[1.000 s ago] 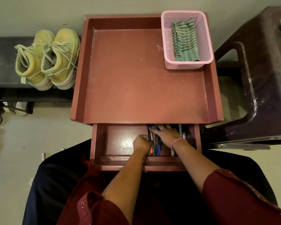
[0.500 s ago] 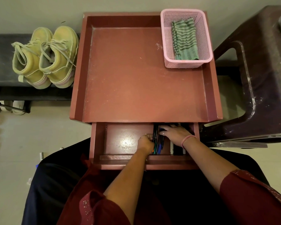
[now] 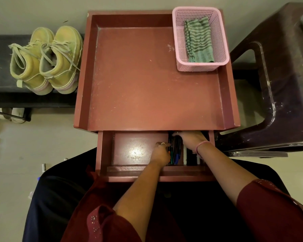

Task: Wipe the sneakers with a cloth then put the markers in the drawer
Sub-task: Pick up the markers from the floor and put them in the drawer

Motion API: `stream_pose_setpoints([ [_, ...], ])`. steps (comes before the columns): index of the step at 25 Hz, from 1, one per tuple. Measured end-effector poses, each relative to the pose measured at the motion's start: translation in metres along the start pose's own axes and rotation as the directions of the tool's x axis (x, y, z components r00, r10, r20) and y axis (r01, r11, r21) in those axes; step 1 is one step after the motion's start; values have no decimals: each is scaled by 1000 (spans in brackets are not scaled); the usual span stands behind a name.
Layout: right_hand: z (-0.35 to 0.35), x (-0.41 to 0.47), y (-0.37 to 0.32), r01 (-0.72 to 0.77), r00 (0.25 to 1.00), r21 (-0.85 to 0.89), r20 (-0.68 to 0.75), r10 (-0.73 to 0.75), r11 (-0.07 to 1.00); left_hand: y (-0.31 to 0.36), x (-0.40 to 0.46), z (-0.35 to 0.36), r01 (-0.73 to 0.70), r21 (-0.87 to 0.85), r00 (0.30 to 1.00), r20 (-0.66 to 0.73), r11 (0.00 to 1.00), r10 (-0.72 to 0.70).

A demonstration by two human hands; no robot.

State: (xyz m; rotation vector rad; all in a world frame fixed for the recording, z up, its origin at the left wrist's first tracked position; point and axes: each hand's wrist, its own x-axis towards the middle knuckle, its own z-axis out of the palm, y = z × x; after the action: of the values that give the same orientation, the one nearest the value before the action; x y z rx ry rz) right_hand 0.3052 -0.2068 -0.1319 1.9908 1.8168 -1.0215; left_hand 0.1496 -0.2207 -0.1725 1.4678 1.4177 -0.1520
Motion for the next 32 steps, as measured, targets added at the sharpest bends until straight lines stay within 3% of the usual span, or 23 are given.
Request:
stream_pose_setpoints([
  [5,6,24,0,-252,959,221,184,214,942,2,-6,3,-90,158,988,141,983,68],
  [11,11,25,2,-315,948,265,144,286,911,0,-7,2,-85,194,981,185,977,49],
  [15,7,13,-3,-260,966,303,84,246,917,3,-9,1,-98,172,986,152,980,72],
  [18,-4,-1,-7,-223,975,326,70,212,918,3,-9,0,-27,63,999,43,998,24],
  [20,-5,0,-7,-197,980,254,55,189,947,3,-7,0,14,-13,1000,10,1000,-14],
  [25,-2,8,-10,-131,986,44,107,126,990,2,-9,-3,80,-142,993,93,987,-67],
  [32,7,6,-12,-44,999,13,12,44,999,-4,-15,-21,86,-160,993,100,983,-71],
])
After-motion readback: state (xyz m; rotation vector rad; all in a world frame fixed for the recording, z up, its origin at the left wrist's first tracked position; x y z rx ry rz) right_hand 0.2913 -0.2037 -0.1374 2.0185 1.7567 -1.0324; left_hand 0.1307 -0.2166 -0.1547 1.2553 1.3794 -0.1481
